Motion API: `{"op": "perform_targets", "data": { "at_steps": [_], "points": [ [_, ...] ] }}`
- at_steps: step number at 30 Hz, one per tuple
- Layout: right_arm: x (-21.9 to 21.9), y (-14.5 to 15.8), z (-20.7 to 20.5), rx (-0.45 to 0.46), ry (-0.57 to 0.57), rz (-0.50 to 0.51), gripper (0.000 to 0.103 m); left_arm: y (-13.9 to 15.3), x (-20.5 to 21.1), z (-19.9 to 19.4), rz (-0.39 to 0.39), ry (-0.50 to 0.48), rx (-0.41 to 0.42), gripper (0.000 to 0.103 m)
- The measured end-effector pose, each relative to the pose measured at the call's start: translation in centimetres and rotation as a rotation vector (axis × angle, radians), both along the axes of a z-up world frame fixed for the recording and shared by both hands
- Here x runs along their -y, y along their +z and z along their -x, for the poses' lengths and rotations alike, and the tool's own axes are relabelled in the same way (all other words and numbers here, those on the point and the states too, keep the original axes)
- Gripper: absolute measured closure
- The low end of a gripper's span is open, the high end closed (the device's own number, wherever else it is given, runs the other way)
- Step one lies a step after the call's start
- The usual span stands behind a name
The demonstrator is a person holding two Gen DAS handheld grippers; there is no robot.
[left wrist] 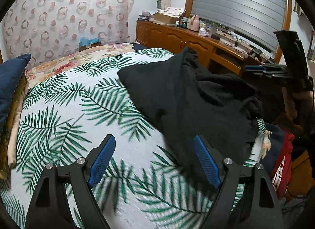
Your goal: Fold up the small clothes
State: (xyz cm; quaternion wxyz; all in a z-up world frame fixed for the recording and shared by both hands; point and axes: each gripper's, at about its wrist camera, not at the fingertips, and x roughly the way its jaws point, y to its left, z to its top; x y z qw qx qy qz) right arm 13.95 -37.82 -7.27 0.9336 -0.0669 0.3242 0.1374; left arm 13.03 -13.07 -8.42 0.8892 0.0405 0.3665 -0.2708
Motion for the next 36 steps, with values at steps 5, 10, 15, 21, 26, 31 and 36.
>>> {"op": "perform_targets", "data": {
  "at_steps": [5, 10, 15, 21, 26, 31, 36],
  "points": [
    [0.9, -1.0, 3.5, -0.013, -0.023, -0.027, 0.061, 0.2, 0.7, 2.3, 0.007, -0.014, -0.004, 0.02],
    [1.4, -2.4, 5.2, -0.048, -0.041, -0.057, 0.061, -0.1, 1.3, 4.0, 0.003, -0.021, -0.012, 0.02],
    [2.2, -3.0, 5.5, -0.08, -0.035, -0.12, 0.061, -0.8, 1.9, 5.3, -0.001, -0.027, -0.034, 0.02],
    [2.4, -3.6, 4.3, -0.105, -0.045, -0.161, 0.062, -2.0, 3.1, 5.7, 0.004, -0.086, -0.08, 0.02],
    [2.4, -1.6, 5.7, -0.027, -0.008, -0.138, 0.099, -2.6, 3.9, 5.9, 0.022, -0.107, -0.111, 0.029],
    [4.7, 2.0, 9.0, 0.062, -0.034, -0.096, 0.099, -2.4, 4.3, 6.1, 0.036, -0.116, -0.108, 0.032],
    [6.3, 0.6, 9.4, 0.012, -0.086, -0.08, 0.099, -2.9, 5.0, 5.9, 0.039, -0.132, -0.113, 0.05]
  ]
}}
